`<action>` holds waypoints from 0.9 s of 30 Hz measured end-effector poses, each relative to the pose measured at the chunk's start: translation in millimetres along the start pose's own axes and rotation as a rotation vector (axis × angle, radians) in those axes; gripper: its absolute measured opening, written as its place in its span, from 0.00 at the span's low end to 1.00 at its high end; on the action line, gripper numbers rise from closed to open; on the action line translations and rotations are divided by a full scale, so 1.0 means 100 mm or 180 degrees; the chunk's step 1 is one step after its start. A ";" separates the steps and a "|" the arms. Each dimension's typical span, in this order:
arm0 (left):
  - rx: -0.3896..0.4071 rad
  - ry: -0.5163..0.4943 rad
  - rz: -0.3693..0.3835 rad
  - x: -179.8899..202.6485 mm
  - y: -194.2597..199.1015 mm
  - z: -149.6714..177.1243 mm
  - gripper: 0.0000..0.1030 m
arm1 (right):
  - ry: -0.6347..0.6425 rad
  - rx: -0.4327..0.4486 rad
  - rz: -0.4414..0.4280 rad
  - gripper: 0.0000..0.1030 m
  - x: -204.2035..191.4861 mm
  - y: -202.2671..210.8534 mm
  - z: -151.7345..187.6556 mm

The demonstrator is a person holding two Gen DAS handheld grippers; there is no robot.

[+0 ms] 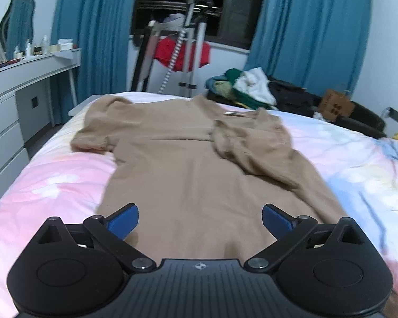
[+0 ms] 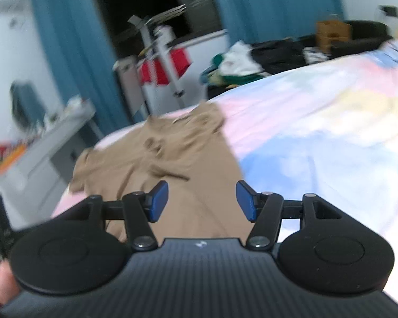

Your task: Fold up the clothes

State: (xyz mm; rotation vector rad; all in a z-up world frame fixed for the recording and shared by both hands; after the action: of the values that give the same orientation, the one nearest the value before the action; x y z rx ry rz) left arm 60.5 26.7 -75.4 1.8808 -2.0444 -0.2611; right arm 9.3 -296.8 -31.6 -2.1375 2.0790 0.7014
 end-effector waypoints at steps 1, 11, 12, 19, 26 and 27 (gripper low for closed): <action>-0.0034 0.0015 0.0079 0.10 0.05 0.02 0.97 | -0.0025 0.0058 0.0047 0.57 0.07 0.06 -0.04; -0.0578 0.0305 0.1083 1.41 0.36 0.47 0.80 | -0.0224 0.0505 0.0538 0.59 0.82 0.25 -0.24; -0.0645 0.0354 0.1173 1.55 0.37 0.56 0.78 | -0.0274 0.0496 0.0567 0.59 0.89 0.23 -0.24; -0.1082 0.0326 0.1418 2.26 0.25 1.15 0.55 | -0.0608 0.0394 0.0644 0.59 1.22 0.14 -0.17; -0.1158 0.0693 0.1411 2.00 0.16 1.09 0.03 | -0.0670 0.0235 0.0631 0.59 1.28 0.12 -0.07; -0.1190 0.0830 0.1434 1.88 0.17 1.00 0.03 | -0.0686 0.0220 0.0621 0.59 1.29 0.12 -0.06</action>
State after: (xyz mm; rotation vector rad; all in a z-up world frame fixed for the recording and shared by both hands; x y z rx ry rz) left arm -3.4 -167.6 -137.5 1.1375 -2.0038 -0.2436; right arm -3.7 -419.4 -70.7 -1.7532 2.1770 0.8257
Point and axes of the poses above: each gripper's, at about its wrist camera, not at the fingertips, and y roughly against the way its jaws point, x to its right, z to its underside, the point moved 1 cm from there along -y, roughly the way its jaws point, and after that the axes turned 12 degrees about x, right-handed, at the moved point
